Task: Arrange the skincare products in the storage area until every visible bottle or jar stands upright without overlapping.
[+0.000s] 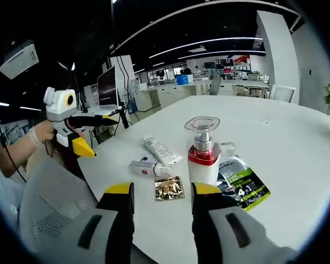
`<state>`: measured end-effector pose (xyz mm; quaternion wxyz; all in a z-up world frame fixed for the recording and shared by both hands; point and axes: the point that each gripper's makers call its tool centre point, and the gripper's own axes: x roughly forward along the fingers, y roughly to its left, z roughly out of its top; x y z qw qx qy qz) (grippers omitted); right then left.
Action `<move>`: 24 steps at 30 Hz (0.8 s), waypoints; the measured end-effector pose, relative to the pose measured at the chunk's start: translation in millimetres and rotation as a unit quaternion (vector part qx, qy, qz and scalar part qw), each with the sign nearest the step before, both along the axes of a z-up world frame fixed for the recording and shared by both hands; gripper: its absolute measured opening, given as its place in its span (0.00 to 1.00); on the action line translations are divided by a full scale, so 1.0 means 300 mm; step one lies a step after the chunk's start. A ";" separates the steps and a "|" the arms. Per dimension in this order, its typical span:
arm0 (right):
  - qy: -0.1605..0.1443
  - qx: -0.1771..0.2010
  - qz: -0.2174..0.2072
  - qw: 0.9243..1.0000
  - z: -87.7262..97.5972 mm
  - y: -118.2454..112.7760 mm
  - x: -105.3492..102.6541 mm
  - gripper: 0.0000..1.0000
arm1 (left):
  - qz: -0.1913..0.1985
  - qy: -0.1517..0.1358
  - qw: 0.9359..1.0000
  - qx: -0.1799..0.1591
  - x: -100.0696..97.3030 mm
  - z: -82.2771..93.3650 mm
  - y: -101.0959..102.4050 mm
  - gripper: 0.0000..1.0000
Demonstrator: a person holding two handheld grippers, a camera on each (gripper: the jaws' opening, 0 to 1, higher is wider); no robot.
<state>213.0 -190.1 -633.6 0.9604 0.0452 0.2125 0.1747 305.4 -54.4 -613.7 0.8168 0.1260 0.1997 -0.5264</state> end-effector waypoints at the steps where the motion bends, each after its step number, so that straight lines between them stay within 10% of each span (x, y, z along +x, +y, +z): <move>1: -0.004 0.000 0.003 1.000 -0.001 0.006 0.000 0.33 | -0.002 -0.002 1.000 0.006 0.005 -0.001 -0.001 0.92; 24: -0.015 0.009 0.038 0.999 0.018 0.043 0.006 0.08 | -0.085 -0.051 0.989 0.109 0.181 -0.064 -0.094 0.55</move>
